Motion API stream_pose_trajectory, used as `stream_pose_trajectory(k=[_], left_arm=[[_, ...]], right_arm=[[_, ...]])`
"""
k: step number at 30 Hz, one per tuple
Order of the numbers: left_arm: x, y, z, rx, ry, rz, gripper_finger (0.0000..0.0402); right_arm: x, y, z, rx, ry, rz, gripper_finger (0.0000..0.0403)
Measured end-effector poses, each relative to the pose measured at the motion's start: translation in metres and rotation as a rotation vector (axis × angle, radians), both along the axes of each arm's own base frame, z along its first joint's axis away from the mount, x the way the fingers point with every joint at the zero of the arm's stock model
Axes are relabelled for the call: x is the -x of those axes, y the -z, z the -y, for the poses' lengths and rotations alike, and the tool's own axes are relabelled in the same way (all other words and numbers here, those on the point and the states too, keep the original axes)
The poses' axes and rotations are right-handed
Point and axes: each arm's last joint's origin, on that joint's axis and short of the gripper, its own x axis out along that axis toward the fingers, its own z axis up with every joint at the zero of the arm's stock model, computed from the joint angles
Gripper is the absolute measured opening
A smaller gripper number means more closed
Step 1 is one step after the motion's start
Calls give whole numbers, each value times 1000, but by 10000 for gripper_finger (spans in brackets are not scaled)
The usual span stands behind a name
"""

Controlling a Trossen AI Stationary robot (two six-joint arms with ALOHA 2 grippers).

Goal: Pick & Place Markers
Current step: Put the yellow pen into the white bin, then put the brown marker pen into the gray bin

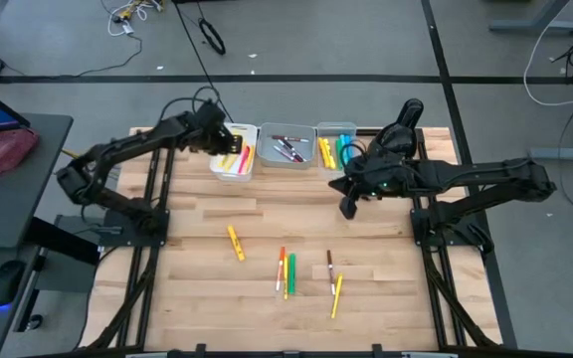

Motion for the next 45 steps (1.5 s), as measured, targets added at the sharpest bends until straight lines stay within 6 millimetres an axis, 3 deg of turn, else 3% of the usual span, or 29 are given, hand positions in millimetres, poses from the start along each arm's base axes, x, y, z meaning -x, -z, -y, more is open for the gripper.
stream_pose_trajectory(k=[7,15,32,37,45], left_arm=[[-13,35,-21,-10,88,-81,27],[-20,67,-28,47,132,-172,37],[-21,70,-27,61,188,-175,138],[-21,53,-25,58,216,-93,165],[-25,-17,-12,-73,202,51,171]], right_arm=[[-8,-9,7,49,109,127,18],[-9,-9,16,-63,212,181,18],[-9,-9,22,-155,290,224,18],[-7,-5,21,-149,287,175,18],[0,7,17,-163,175,1,18]])
